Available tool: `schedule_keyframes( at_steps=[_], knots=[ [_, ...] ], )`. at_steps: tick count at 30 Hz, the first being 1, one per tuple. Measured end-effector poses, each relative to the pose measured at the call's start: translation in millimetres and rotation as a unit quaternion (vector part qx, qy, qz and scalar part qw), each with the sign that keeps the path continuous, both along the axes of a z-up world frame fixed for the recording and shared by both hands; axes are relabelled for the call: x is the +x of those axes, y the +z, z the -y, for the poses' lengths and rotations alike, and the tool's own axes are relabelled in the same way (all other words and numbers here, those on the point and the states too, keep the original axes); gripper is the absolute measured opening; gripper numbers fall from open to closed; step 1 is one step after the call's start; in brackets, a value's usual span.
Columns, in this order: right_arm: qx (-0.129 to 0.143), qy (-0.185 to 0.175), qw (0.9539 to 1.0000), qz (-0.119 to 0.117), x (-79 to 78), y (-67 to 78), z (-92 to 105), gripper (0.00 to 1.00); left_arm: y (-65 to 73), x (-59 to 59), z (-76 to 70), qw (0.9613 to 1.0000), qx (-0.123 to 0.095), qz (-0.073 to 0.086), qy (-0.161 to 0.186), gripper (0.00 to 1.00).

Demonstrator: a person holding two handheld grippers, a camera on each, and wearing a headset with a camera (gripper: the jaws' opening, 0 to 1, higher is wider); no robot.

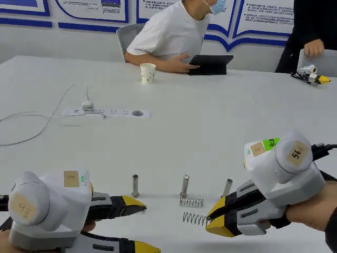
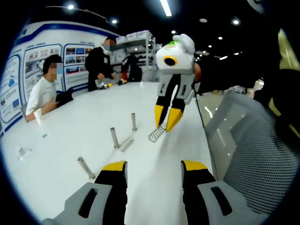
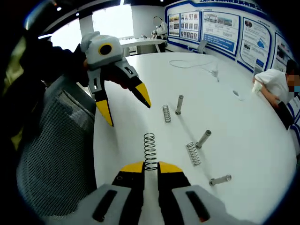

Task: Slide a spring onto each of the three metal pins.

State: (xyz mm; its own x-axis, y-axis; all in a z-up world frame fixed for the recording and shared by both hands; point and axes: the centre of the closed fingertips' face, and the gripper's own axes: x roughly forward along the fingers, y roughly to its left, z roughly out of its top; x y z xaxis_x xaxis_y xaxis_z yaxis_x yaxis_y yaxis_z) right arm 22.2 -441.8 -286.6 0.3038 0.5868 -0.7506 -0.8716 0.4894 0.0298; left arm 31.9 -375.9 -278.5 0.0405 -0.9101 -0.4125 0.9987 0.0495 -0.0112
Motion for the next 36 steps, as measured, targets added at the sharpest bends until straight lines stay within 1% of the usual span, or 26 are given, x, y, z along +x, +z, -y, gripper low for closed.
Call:
schedule_keyframes(
  at_steps=[7, 11, 16, 20, 24, 28, 31, 33, 36],
  knots=[
    [-0.003, 0.030, 0.9995, -0.006, -5.8, -0.7, -17.2, 0.11, 1.4, -4.6, 10.1, 0.9999, -0.003, 0.003, -0.015, 0.42],
    [-0.003, 0.043, 0.9990, -0.007, -6.6, -0.4, -26.2, 0.11, 3.2, -7.4, 14.3, 0.9997, -0.006, 0.008, -0.024, 0.39],
    [-0.005, 0.058, 0.9983, -0.011, -9.9, -2.0, -33.3, 0.11, 2.7, -11.8, 16.1, 0.9991, -0.004, 0.018, -0.037, 0.33],
    [-0.006, 0.067, 0.9976, -0.014, -12.7, -2.5, -36.8, 0.11, 1.5, -14.8, 17.0, 0.9987, -0.001, 0.023, -0.047, 0.30],
    [-0.008, 0.074, 0.9971, -0.018, -15.3, -3.5, -38.7, 0.11, -0.5, -20.3, 19.4, 0.9975, 0.003, 0.032, -0.063, 0.25],
    [-0.010, 0.079, 0.9966, -0.020, -18.3, -3.2, -39.9, 0.11, -2.5, -24.0, 20.6, 0.9965, 0.007, 0.037, -0.074, 0.20],
    [-0.010, 0.081, 0.9964, -0.021, -19.5, -2.3, -40.5, 0.11, -3.4, -26.0, 20.8, 0.9958, 0.009, 0.041, -0.081, 0.16],
    [-0.012, 0.084, 0.9962, -0.022, -20.7, -2.3, -40.9, 0.11, -3.6, -26.0, 20.7, 0.9955, 0.010, 0.045, -0.083, 0.14],
    [-0.012, 0.086, 0.9960, -0.023, -21.9, -0.6, -42.3, 0.11, -3.8, -26.6, 20.4, 0.9956, 0.010, 0.043, -0.082, 0.13]
  ],
)
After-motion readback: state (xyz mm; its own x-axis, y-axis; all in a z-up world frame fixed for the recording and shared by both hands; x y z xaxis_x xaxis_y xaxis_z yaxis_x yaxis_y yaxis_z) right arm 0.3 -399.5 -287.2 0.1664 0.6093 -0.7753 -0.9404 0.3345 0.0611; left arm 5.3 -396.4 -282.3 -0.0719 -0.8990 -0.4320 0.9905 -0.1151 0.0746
